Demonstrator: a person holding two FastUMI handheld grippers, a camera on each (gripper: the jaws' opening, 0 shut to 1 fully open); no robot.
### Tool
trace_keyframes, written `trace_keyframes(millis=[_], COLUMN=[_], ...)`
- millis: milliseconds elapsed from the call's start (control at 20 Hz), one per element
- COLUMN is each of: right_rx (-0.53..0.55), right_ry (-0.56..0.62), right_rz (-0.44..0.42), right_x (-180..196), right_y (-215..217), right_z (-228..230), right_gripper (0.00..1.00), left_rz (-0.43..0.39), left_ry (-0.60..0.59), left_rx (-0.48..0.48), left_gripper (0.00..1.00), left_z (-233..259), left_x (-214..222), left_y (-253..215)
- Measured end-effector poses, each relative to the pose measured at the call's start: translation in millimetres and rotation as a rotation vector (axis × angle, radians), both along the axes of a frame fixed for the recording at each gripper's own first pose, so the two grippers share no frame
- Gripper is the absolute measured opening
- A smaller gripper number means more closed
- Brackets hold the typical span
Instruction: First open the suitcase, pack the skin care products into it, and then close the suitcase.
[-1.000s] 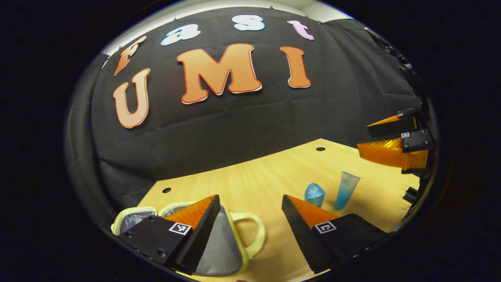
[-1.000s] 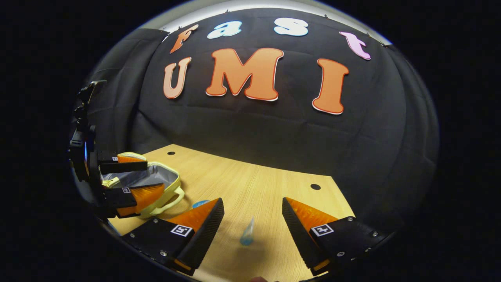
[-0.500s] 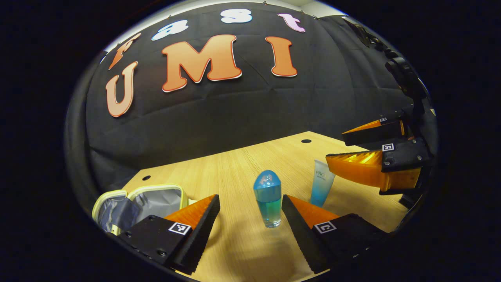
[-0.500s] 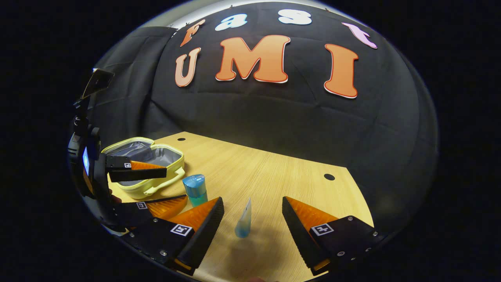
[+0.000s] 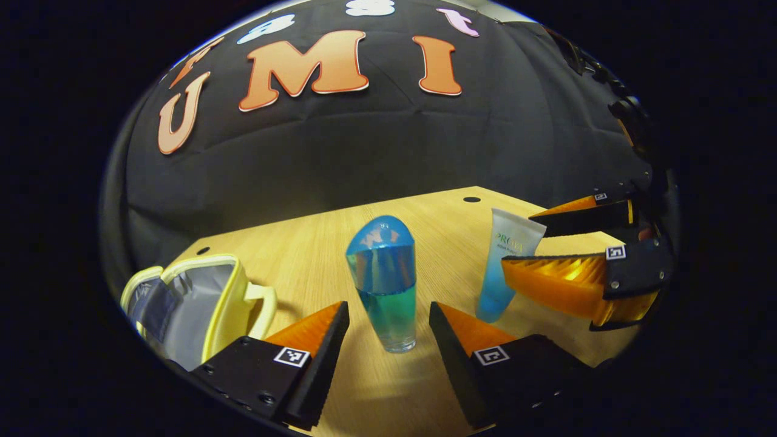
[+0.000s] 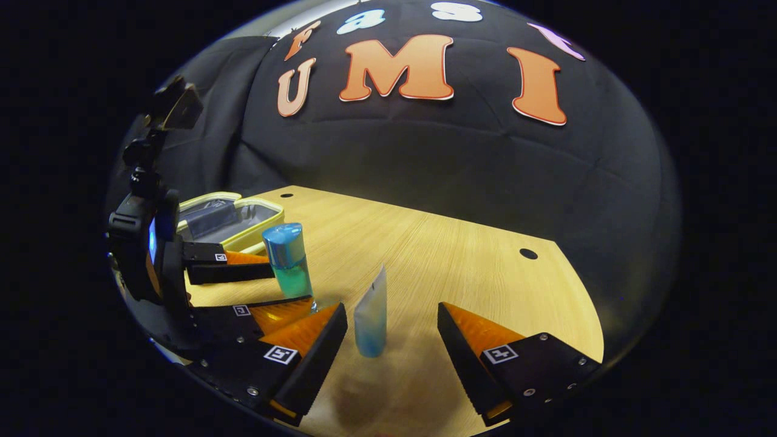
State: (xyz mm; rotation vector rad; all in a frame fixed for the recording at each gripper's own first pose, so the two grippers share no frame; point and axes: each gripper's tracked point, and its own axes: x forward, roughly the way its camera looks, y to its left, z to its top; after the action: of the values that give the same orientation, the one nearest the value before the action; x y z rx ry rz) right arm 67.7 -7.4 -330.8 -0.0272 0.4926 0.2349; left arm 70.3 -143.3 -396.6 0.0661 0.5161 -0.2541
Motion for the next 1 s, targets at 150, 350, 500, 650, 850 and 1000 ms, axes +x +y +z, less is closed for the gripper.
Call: trace_keyframes(millis=[150,350,500,650,850,1000], right_rx=[0.002,0.033,0.036,0.055,0.053,0.074], right_ry=[0.022,0.053,0.058,0.065,0.075,0.099], right_rz=[0.015,0.028,0.051,0.065,0.053,0.063], right_x=[1,3,5,7,11,9], right_y=[5,12,18,26,31,37], right_z=[-16,-31,-37,-40,-43,-38], right_gripper=[0.95,0.95,0.92,0.83,0.55,0.42], left_rz=[0.028,0.054,0.072,0.094,0.115,0.128], left_ry=[-0.014,-0.016,-0.019,-0.031,-0.058,-0.079], left_rx=[-0.01,-0.035,-0.056,-0.059,-0.061,-0.04], left_gripper=[0.55,0.46,0.41,0.41,0.41,0.41], left_z=[-2,-2,2,16,44,67], left_x=[6,13,15,16,17,14], left_y=[4,5,13,22,35,48])
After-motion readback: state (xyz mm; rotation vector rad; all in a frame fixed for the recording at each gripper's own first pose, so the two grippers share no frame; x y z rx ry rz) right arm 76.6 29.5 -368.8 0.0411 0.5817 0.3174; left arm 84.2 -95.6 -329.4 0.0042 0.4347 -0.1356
